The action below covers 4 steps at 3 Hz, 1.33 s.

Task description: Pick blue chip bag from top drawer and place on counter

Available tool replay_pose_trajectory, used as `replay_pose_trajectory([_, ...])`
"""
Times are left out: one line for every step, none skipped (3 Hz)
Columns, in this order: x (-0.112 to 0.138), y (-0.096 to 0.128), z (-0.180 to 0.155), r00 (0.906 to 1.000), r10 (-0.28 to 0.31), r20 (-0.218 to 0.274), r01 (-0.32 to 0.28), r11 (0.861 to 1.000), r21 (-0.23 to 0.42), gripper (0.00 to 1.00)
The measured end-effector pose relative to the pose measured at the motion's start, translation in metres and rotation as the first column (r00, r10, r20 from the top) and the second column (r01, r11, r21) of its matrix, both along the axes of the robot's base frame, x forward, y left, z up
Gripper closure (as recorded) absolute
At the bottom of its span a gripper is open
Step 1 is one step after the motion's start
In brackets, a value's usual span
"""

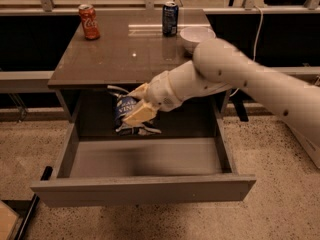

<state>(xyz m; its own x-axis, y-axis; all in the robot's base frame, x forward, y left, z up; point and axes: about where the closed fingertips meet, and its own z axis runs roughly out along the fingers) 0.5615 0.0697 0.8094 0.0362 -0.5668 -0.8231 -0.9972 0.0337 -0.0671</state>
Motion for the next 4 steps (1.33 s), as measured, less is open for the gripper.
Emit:
replay_pose_trajectory([-0.001,-0.05,0.091,0.9933,0.033,0.111,-0.037,0.999,0.033,1.0])
replay_pose_trajectory([0.037,-0.082,0.175,0.9748,-0.048,0.218,0.048,0.999,0.006,1.0])
replay_pose_trajectory([0.089,-0.073,0.202,0.9453,-0.172,0.277,0.18,0.984,0.0,1.0])
replay_pose_trajectory([0.149,-0.034,0.18,0.9251,-0.266,0.271,0.278,0.961,-0.007,1.0])
